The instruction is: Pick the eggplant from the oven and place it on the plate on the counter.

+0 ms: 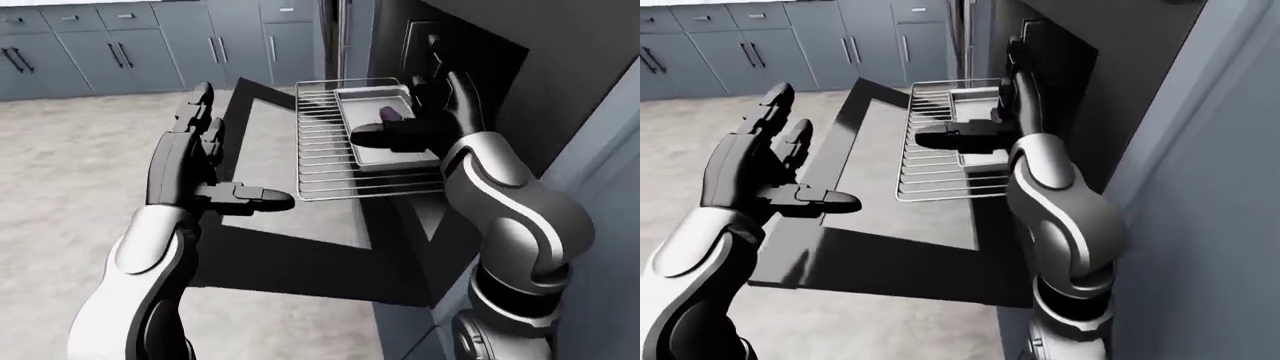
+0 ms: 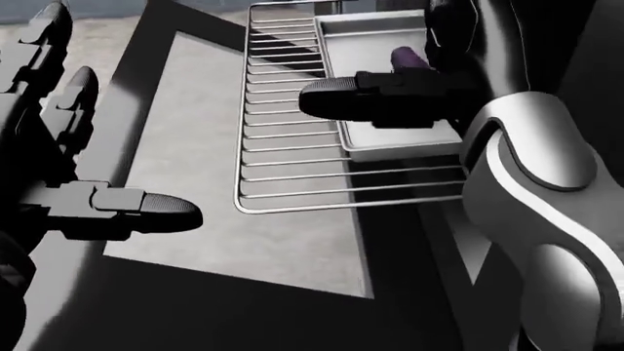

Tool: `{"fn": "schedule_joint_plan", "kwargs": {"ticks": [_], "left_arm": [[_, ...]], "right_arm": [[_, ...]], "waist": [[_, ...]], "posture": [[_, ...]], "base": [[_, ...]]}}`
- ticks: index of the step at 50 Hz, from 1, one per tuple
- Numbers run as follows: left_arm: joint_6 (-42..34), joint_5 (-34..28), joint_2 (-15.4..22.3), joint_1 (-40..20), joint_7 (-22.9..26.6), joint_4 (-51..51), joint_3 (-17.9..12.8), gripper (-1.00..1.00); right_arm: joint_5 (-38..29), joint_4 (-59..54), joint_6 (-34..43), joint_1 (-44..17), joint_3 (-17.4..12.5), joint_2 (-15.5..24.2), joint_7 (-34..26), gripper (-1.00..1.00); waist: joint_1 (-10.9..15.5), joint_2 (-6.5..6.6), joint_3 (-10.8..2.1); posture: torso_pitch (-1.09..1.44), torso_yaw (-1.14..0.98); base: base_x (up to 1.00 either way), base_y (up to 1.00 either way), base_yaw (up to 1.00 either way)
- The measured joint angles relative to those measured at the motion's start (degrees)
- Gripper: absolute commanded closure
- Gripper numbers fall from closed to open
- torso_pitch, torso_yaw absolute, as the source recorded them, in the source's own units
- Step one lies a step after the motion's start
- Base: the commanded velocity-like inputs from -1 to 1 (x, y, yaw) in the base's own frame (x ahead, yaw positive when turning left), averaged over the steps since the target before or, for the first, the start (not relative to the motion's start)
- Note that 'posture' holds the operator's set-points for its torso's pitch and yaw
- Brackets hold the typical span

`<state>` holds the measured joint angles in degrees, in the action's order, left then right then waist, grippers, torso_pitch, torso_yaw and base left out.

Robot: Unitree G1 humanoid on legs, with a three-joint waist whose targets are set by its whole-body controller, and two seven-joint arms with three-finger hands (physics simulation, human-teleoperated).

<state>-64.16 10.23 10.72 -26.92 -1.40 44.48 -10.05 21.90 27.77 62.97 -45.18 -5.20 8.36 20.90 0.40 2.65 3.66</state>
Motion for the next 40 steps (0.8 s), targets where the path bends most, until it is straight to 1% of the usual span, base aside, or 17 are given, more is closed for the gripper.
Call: {"fn": "schedule_joint_plan", "kwargs": {"ticks": [4, 8, 10, 11, 12, 13, 16, 20, 23, 24, 26, 28, 33, 35, 36, 38, 40], "left_arm": [[0.1, -0.6, 0.2, -0.5, -0.5, 0.6, -0.5, -1.0], [1.1, -0.4, 0.3, -0.9, -0.4, 1.1, -0.2, -1.0], [1.4, -0.3, 0.3, -0.8, -0.3, 0.9, -0.2, -1.0], [1.5, -0.3, -0.1, -0.7, -0.2, 0.9, 0.1, -1.0], [1.4, -0.1, -0.4, -0.2, -0.1, 0.8, 0.5, -1.0], [0.9, 0.2, -0.5, 0.0, 0.1, 0.7, 0.9, -1.0], [-0.2, 0.8, -0.3, -0.3, 0.4, 0.7, 1.1, -1.0], [0.3, 0.5, -0.1, -1.0, 0.1, 1.5, 0.3, -1.0], [0.8, 0.4, 0.2, -1.1, 0.0, 1.7, 0.1, -1.0], [0.7, 0.4, 0.3, -0.9, -0.1, 1.5, -0.2, -1.0], [0.0, 0.1, 0.4, -0.4, -0.3, 0.7, -0.6, -1.0], [-0.6, -0.1, 0.4, -0.6, -0.5, 0.3, -0.4, -1.0], [-0.4, 0.1, 0.5, -1.5, -0.5, 1.7, -0.3, -1.0], [-0.1, 0.1, 0.6, -1.6, -0.5, 1.7, -0.3, -1.0], [0.0, 0.1, 0.4, -1.8, -0.5, 1.2, -0.1, -1.0], [0.3, 0.6, -0.3, -1.2, 0.0, 0.8, 1.4, -1.0], [-0.1, 1.1, -0.1, -0.6, 0.5, 1.0, 1.4, -1.0]], "right_arm": [[0.0, 0.7, 0.6, -0.8, -0.4, -0.1, -1.0, -1.0], [-0.5, 1.9, -0.8, -1.5, -0.9, 0.0, -1.1, -1.0], [-0.7, 1.9, -0.8, -1.5, -0.8, 0.0, -1.2, -1.0], [-0.8, 1.9, -0.8, -1.4, -1.0, 0.3, -1.3, -1.0], [-1.0, 1.8, -0.8, -0.9, -1.2, 0.4, -1.3, -1.0], [-1.3, 1.3, -0.4, -0.6, -1.7, 0.0, -1.1, -1.0], [-1.9, 0.6, 0.6, -0.3, -2.0, 0.1, -0.8, -1.0], [-1.8, 1.6, 0.3, -1.2, -1.7, 0.3, -1.1, -1.0], [-1.8, 1.8, -0.1, -1.8, -1.6, 0.1, -1.2, -1.0], [-1.7, 1.7, 0.0, -1.6, -1.3, -0.3, -1.2, -1.0], [-1.2, 0.9, 0.9, -1.3, -0.8, -0.5, -1.4, -1.0], [-0.8, 0.5, 1.5, -1.5, -1.0, -0.3, -1.4, -1.0], [-0.9, 1.6, 0.8, -2.0, -1.8, 0.2, -0.9, -1.0], [-0.9, 1.5, 0.4, -2.1, -1.6, -0.1, -0.8, -1.0], [-1.4, 0.9, 0.5, -2.2, -1.7, -1.6, -0.4, -1.0], [-1.4, 0.9, 0.6, -1.4, -1.3, -1.4, -0.3, -1.0], [-1.1, 1.3, 0.3, -1.1, -1.4, -0.4, -0.5, -1.0]], "waist": [[0.2, -0.9, -1.04], [0.6, -3.22, -1.29], [0.8, -5.23, -1.43], [0.2, -5.28, -1.45], [-0.3, -4.7, -0.84], [-0.5, -4.86, -0.54], [-0.7, -4.48, -0.59], [-1.0, -1.36, -0.35], [-1.1, 1.53, -1.04], [-0.6, 0.93, -0.67], [-0.2, 1.13, -0.41], [0.0, 0.53, -0.83], [0.5, -2.61, -1.09], [0.7, -4.47, -1.32], [0.5, -6.05, -1.92], [-0.3, -5.47, -1.38], [-0.4, -5.71, -0.64]], "posture": [[0.0, 0.0], [0.0, 0.0], [0.0, 0.0], [0.0, 0.0], [0.0, 0.0], [0.0, 0.0], [0.0, 0.0], [0.0, 0.0], [0.0, 0.0], [0.0, 0.0], [0.0, 0.0], [0.0, 0.0], [0.0, 0.0], [0.0, 0.0], [0.0, 0.0], [0.0, 0.0], [0.0, 0.0]], "base": [[0.27, 0.0, 0.0], [0.26, 0.0, 0.0], [0.27, 0.0, 0.0], [0.27, 0.0, 0.0], [0.27, 0.0, 0.0], [0.27, 0.0, 0.0], [0.28, 0.0, 0.0], [0.27, 0.0, 0.0], [0.27, 0.0, 0.0], [0.27, 0.0, 0.0], [0.27, 0.0, 0.0], [0.27, 0.0, 0.0], [0.28, 0.0, 0.0], [0.28, 0.0, 0.0], [0.27, 0.0, 0.0], [0.23, 0.0, 0.0], [0.0, 0.0, 0.0]]}}
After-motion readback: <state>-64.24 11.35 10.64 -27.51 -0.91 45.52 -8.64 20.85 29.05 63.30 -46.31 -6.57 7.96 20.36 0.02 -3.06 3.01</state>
